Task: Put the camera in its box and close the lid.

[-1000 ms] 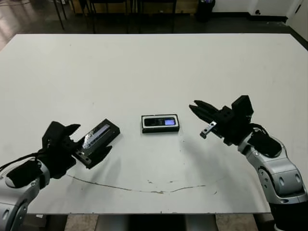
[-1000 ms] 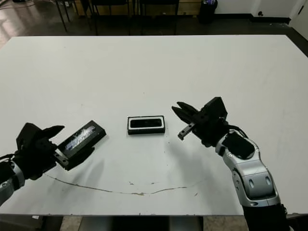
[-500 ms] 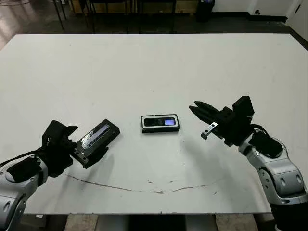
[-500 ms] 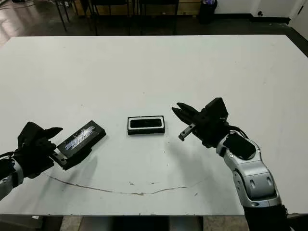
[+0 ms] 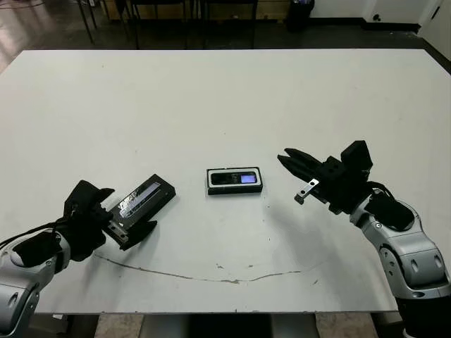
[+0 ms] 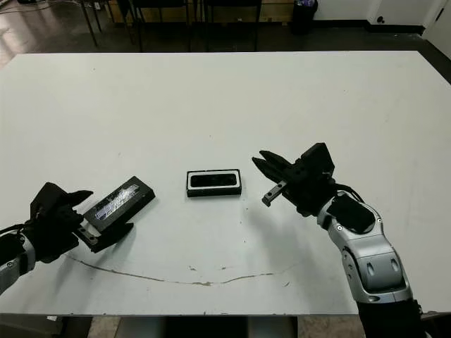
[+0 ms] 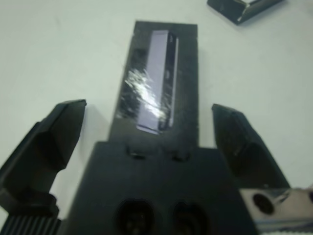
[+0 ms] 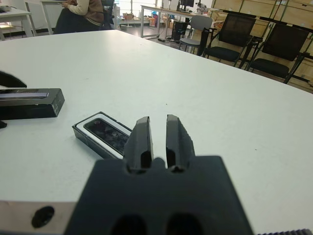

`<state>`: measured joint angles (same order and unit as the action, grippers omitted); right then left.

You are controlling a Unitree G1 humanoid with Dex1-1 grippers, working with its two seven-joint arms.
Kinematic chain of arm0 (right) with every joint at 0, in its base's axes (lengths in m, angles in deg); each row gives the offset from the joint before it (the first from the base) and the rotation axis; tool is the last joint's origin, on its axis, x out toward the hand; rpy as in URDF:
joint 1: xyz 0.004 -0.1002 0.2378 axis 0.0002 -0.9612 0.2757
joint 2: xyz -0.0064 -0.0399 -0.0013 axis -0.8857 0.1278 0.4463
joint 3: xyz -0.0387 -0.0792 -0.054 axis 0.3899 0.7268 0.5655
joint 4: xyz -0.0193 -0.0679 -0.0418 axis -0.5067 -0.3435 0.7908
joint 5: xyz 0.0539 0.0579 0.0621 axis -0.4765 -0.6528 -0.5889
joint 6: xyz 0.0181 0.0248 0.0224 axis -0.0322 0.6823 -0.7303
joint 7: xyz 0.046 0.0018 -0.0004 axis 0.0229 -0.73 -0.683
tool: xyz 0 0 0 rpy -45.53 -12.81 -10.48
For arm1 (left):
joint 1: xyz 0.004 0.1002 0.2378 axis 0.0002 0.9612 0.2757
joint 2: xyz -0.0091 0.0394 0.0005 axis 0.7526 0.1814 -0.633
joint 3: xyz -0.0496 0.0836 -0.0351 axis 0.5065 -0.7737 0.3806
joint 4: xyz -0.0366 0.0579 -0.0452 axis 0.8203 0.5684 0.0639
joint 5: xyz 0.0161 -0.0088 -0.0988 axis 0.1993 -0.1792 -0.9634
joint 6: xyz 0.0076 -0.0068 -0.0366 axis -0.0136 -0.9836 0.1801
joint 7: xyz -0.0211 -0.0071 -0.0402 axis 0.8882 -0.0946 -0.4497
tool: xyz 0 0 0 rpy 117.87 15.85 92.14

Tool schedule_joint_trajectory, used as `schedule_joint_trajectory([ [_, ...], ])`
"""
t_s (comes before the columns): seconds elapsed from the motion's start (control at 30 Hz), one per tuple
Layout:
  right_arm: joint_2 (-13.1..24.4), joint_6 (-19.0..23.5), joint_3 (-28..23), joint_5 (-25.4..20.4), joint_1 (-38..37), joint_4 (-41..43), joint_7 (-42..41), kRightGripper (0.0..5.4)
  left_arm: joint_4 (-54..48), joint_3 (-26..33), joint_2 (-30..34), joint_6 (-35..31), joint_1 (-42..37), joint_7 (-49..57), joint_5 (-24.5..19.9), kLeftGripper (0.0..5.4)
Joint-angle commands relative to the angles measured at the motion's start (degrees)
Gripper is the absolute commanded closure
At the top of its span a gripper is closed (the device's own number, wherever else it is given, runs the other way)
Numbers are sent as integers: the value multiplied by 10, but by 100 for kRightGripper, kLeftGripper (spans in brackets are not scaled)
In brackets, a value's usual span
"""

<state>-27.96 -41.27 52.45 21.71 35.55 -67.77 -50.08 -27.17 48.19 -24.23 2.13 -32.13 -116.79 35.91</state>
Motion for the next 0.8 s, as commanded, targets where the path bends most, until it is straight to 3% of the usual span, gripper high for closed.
schedule_joint_trajectory([
  [0.03,9,5,-5,-2,-7,-7,-6,540,14,5,-6,-38,1,1,-20,1],
  [0.17,12,5,-6,0,-5,-8,-7,540,29,-5,-10,-47,-4,1,-29,39],
  [0.27,15,4,-6,2,-3,-9,-9,540,35,-18,-11,-11,5,8,-7,105],
  [0.57,12,8,-6,1,1,-13,-6,540,35,-5,-28,7,13,27,-10,315],
  [0.8,9,14,-3,3,4,-12,-1,540,14,-6,-17,-10,10,32,-9,359],
])
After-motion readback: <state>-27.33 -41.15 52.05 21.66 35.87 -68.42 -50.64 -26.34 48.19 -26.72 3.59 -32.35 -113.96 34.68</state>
